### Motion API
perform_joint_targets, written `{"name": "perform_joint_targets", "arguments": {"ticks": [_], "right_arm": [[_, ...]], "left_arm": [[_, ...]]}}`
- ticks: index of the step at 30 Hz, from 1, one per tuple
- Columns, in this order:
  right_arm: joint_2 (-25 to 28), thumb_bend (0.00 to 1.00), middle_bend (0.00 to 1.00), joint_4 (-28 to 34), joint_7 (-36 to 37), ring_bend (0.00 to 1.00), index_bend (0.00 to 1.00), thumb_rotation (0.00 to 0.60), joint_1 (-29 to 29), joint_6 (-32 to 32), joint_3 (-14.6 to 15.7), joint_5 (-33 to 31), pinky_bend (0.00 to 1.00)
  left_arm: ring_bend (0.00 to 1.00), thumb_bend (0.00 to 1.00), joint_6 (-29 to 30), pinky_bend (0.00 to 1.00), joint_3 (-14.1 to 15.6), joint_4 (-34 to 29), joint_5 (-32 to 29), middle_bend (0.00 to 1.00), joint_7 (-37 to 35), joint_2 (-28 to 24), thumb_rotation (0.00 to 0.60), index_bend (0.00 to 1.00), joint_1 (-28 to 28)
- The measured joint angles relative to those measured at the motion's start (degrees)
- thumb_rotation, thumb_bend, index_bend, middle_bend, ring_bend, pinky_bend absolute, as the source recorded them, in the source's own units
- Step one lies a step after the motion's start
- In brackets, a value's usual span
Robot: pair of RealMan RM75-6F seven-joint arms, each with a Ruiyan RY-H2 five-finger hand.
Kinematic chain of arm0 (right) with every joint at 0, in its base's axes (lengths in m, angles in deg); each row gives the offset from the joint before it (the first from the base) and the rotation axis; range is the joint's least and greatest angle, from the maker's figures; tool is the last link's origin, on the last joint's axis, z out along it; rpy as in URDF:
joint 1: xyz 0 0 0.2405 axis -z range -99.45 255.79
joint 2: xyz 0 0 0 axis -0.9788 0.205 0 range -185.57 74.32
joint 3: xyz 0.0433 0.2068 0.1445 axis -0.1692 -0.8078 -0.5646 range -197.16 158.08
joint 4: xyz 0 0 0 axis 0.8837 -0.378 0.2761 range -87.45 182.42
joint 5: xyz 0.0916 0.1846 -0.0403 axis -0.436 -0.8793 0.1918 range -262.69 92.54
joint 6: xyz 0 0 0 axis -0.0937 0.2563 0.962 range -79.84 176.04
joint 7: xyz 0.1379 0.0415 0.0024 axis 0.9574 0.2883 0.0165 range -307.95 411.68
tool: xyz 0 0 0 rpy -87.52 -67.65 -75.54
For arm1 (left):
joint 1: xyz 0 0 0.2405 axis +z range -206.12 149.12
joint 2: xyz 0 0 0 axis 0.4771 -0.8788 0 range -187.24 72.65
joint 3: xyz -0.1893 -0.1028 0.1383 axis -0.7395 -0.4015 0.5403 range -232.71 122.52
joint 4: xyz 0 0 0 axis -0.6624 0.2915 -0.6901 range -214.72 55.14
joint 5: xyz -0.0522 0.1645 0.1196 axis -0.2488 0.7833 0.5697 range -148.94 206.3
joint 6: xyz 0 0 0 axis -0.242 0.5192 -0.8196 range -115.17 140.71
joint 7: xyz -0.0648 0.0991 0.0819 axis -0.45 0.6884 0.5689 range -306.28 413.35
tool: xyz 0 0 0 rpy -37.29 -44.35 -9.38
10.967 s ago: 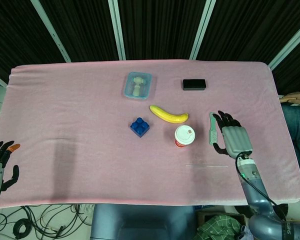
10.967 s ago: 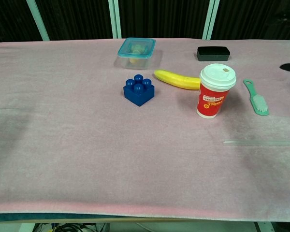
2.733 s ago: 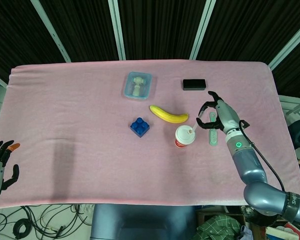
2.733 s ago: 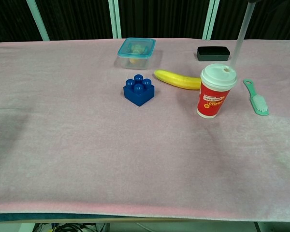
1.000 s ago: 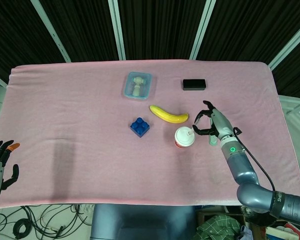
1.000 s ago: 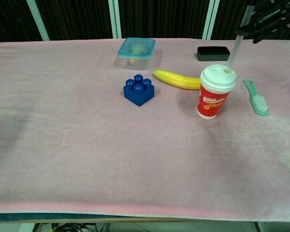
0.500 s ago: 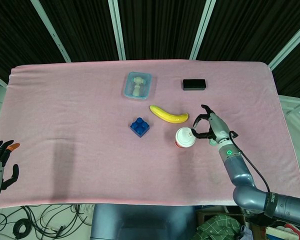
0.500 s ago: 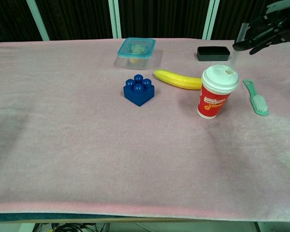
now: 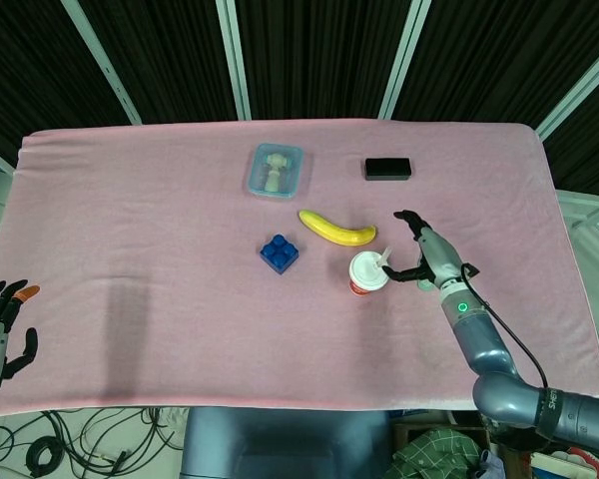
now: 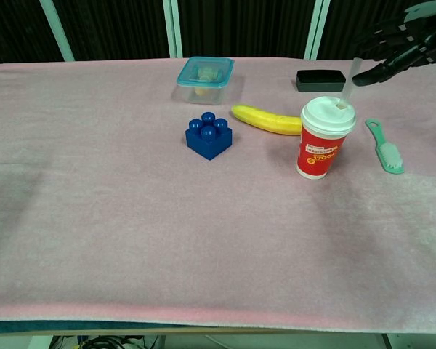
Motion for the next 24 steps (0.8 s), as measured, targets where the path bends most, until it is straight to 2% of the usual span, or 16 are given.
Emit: {"name": "perform_joint_targets", "arguments": {"ticks": [5,11,17,20,24], "right_arm": [[1.85,0.18,0.00,1.29,0.90,0.00,0.10,0.600,1.33,-1.35,-0.61,1.15,0.16],[5.06,0.19,0.00,1.99,2.68,0.00,0.09,0.600,4.56,-3.78,-0.99,6.33,0.16],[8.42,0.19,0.00,1.64,4.63,0.00,0.09,0.600,9.09,-5.70,0.41,17.36,0.16],[9.22,0.19,0.00,0.45,4.12,0.00,0.09,0.600,11.75,-8.85,2.27,25.19,0.16],[9.57,0.20,0.00,-1.12,-0.12,0.00,0.08,0.600,16.31,-16.38,6.49,35.58,0.16]], "left_arm": [[0.02,0.58,0.07,0.01,0.00,0.02,0.09,0.11,-0.07,0.01,0.600,0.19,0.01],[0.02,0.58,0.16,0.01,0.02,0.03,0.17,0.11,-0.12,-0.01,0.600,0.19,0.05],[0.02,0.58,0.14,0.01,0.08,0.09,0.26,0.11,0.25,0.18,0.600,0.19,0.01],[0.02,0.58,0.22,0.01,0.03,0.09,0.21,0.11,0.42,0.29,0.600,0.19,0.02],[0.02,0.58,0.27,0.01,-0.04,0.12,0.13,0.11,0.50,0.37,0.600,0.19,0.02]]}}
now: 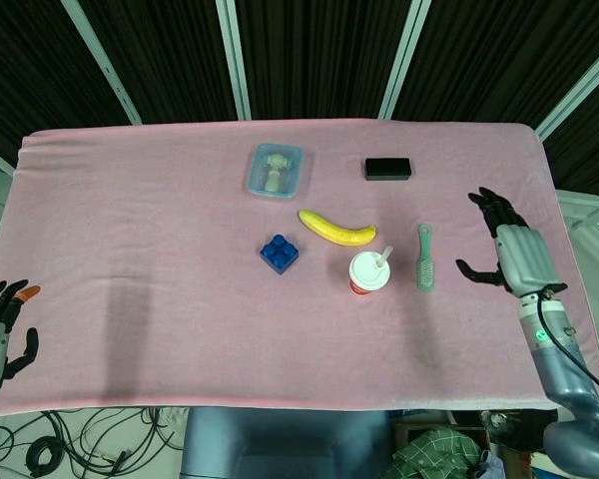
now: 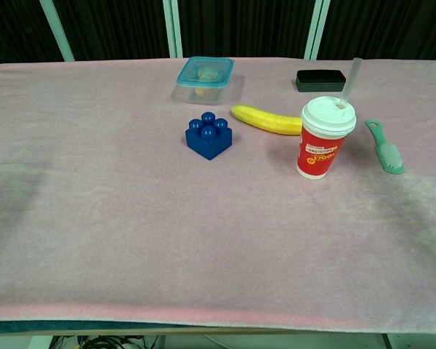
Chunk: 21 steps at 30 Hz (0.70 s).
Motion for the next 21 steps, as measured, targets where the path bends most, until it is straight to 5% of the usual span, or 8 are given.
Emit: {"name": "perform_joint_targets", "arguments": {"ticks": [12,21], "right_arm": [[-2.15,0.20,0.00,1.32,-12.48,0.00,0.05,0.600,14.74,-17.01,12.61,16.18,0.16],[-9.67,0.20,0.00,-7.27,-13.54,0.00,0.04,0.600,19.77,-22.52,14.44,21.48,0.16]], "left_arm": [[0.02,0.58,0.51,0.01,0.06,0.02,0.69,0.11,-0.43,-0.14,0.600,0.19,0.12],[0.02,0.58,1.47,0.01,0.14,0.73,1.76,0.11,-0.36,0.02,0.600,0.19,0.26]]}}
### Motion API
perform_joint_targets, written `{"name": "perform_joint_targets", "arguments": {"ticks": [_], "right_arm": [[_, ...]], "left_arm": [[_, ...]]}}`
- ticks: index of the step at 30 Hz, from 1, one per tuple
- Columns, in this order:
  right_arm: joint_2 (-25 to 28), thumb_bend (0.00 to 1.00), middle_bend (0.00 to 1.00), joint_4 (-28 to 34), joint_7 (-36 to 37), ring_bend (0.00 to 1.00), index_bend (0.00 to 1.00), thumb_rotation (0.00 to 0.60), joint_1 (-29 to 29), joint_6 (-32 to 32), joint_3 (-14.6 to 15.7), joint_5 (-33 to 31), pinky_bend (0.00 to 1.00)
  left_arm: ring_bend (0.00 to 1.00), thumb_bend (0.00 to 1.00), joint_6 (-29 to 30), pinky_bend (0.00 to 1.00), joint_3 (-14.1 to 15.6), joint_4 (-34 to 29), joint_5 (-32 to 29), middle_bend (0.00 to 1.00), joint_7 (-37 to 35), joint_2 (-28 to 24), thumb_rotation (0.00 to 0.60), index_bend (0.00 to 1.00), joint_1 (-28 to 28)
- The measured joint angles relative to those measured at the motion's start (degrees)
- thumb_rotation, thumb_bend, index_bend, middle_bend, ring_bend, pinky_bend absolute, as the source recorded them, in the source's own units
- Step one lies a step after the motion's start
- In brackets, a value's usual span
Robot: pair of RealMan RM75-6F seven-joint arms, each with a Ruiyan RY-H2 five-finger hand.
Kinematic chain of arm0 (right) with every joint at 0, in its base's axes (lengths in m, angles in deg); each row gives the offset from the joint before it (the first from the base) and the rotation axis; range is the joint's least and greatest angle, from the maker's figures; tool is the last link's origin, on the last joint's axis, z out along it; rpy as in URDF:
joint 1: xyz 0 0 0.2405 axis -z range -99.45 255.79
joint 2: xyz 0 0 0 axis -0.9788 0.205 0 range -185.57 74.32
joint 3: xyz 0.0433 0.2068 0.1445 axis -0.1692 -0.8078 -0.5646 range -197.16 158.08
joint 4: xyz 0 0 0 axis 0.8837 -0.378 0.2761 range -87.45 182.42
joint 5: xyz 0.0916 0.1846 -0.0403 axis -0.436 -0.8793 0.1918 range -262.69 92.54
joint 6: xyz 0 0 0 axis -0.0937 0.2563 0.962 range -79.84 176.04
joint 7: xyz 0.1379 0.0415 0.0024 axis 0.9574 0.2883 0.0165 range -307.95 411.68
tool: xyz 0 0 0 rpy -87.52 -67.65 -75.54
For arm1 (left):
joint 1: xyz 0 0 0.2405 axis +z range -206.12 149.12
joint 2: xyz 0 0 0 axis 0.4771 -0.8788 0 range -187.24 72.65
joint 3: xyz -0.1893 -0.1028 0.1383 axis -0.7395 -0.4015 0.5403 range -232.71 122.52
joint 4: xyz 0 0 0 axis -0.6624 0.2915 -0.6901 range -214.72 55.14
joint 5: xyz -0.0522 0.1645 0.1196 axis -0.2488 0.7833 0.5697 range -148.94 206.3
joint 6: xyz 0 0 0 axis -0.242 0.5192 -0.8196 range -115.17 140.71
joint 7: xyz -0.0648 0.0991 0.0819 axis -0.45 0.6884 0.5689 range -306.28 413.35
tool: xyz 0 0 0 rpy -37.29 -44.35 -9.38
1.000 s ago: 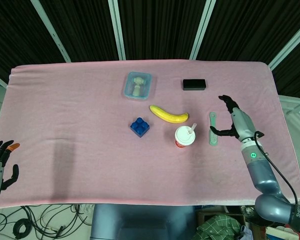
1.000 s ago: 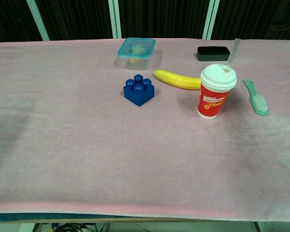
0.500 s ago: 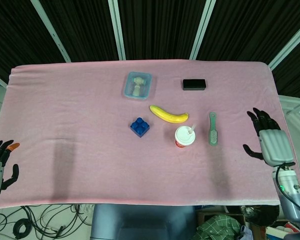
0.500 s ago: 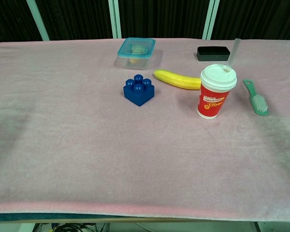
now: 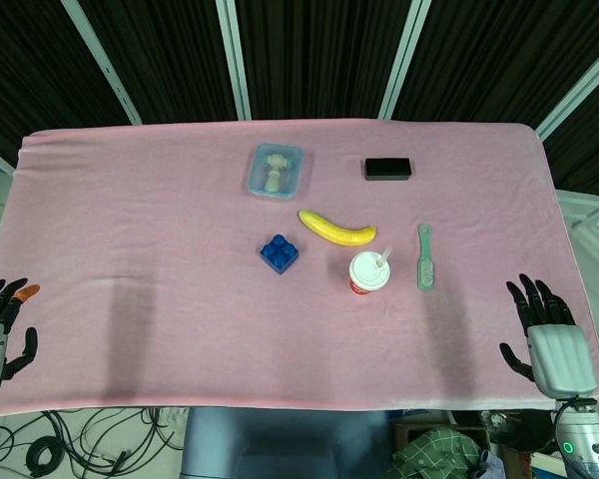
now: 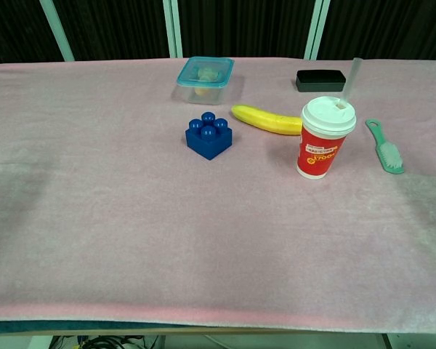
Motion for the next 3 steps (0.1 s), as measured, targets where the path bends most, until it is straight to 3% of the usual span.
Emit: {"name": "perform_joint_targets", "arguments": {"ticks": [3], "right_arm": [[-1.79,0.20,0.00,-1.97,1.01,0.00,0.04,0.600,1.35,-1.31,0.15,1.42,0.16]], "left_arm": [[0.02,0.58,-0.03,0.01,0.05,0.04,0.07,0.11,0.05,0.00,0.600,0.19,0.00]]}}
